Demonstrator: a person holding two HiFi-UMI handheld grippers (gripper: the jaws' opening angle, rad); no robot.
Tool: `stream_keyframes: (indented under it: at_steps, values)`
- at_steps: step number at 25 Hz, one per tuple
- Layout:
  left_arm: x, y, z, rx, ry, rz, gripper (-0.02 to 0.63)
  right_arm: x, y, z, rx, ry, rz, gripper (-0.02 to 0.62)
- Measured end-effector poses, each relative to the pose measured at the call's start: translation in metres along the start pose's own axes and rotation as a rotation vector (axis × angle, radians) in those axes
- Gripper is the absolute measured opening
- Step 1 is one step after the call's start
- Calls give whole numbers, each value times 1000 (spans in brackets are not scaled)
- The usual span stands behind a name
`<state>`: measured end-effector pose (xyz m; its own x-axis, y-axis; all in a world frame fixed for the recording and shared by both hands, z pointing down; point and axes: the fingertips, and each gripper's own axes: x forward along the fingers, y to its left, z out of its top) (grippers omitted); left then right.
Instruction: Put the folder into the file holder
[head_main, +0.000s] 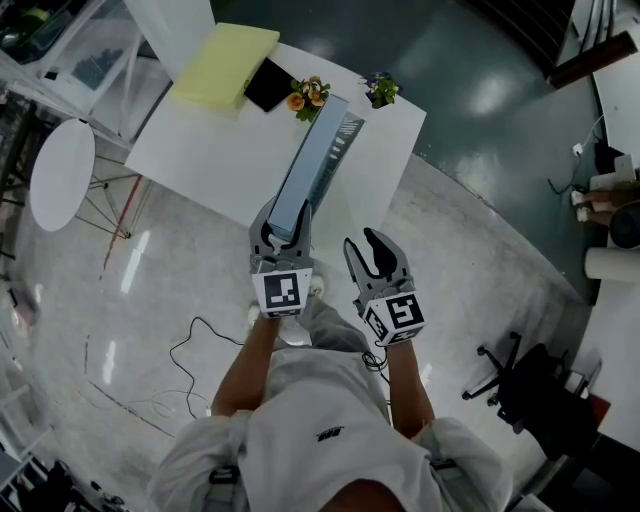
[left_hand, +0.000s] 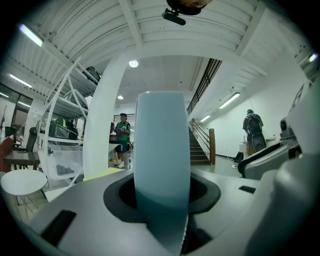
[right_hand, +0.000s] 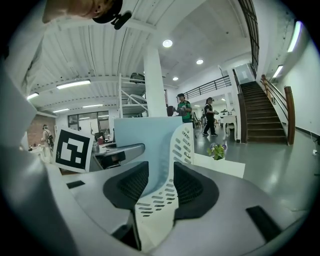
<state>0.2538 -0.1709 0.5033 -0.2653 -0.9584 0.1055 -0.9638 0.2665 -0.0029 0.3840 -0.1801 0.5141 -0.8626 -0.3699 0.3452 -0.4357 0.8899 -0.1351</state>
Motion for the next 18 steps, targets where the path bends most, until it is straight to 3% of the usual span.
stream_keyframes:
  at_steps: [12,18]
  values:
    - [-4,-6,-12,20,38,-45,209,-16,8,1,-2,-15,-43,161]
    - [-9,-9,-13,-13,87,-129,239,-27,17,1,3,-31,-66,166]
